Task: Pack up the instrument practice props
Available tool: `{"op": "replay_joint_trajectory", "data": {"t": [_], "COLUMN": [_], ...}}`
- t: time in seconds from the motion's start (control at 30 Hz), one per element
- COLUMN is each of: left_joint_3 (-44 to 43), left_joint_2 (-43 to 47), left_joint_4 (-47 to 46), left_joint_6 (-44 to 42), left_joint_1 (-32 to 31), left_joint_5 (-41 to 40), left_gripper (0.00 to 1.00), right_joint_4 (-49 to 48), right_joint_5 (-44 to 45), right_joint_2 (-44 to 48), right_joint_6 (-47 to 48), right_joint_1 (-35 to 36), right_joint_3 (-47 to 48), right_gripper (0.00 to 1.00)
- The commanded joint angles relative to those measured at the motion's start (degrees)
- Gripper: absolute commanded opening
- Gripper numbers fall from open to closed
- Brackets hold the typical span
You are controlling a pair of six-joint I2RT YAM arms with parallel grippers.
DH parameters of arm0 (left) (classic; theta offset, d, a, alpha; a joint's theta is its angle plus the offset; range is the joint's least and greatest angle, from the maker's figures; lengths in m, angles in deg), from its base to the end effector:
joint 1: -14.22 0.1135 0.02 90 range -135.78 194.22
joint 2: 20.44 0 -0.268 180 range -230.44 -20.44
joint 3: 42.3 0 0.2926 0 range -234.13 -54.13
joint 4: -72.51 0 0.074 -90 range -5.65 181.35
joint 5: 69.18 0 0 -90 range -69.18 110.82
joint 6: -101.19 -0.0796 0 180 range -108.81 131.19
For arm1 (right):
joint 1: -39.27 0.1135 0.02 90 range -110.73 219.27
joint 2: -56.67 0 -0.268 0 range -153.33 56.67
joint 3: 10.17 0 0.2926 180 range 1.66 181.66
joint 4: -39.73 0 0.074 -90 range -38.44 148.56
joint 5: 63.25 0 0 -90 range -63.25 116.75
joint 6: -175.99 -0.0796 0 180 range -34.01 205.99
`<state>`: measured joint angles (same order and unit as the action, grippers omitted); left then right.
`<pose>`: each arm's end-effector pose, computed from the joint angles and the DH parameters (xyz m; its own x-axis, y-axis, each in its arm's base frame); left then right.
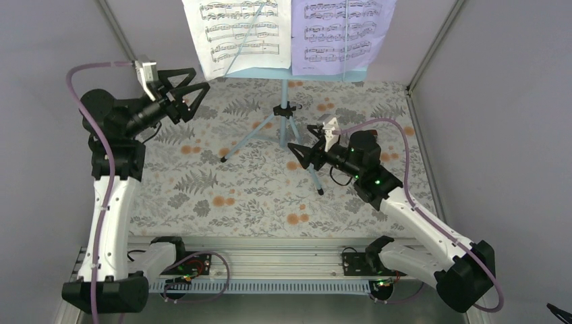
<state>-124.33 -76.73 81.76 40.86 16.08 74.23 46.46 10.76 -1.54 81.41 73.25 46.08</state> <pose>0.2532 -0.0557 0.4980 -0.1248 -0.2993 -0.9460 0.7922 0.5439 -0.2766 0.2531 0.1971 0.3085 -0.1858 -0.0327 -0.9820 -0.7506 0.6496 0.1204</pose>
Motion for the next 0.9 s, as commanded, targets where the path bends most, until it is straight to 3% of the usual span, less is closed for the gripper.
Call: {"op": "replay_joint_trajectory", "data": {"t": [0.0,0.23,0.4,0.57,0.67,0.87], "left_joint_3": [-4.32,-8.9,-8.93,-9.01,-10.15,-12.95], "left_joint_2": [-3.58,-8.03,-9.82,-10.89,-12.11,-15.41], "left_joint_4": [-0.13,4.03,0.87,-1.72,-2.11,-2.65], "left_joint_6": [3.49,1.34,3.18,4.68,4.71,4.46], "left_joint_1": [0.42,0.41,0.33,-0.59,-1.78,-4.1], "left_joint_5": [4.3,1.72,3.38,4.37,4.69,4.51], "left_gripper": [0.78,0.6,0.5,0.48,0.42,0.4], "right_joint_4": [0.95,0.55,-4.66,-9.2,-9.25,-9.86], "right_joint_5": [-11.61,-13.26,-12.59,-7.97,-4.87,-5.46], "right_joint_2": [0.66,-3.46,-7.1,-11.98,-15.56,-23.19], "right_joint_6": [-4.71,-7.75,-13.45,-19.07,-22.4,-26.5], "right_joint_1": [0.05,4.36,5.87,6.1,6.08,6.05], "right_joint_3": [2.31,10.74,17.74,25.9,32.45,43.59], "right_gripper": [0.85,0.78,0.72,0.67,0.65,0.62]}}
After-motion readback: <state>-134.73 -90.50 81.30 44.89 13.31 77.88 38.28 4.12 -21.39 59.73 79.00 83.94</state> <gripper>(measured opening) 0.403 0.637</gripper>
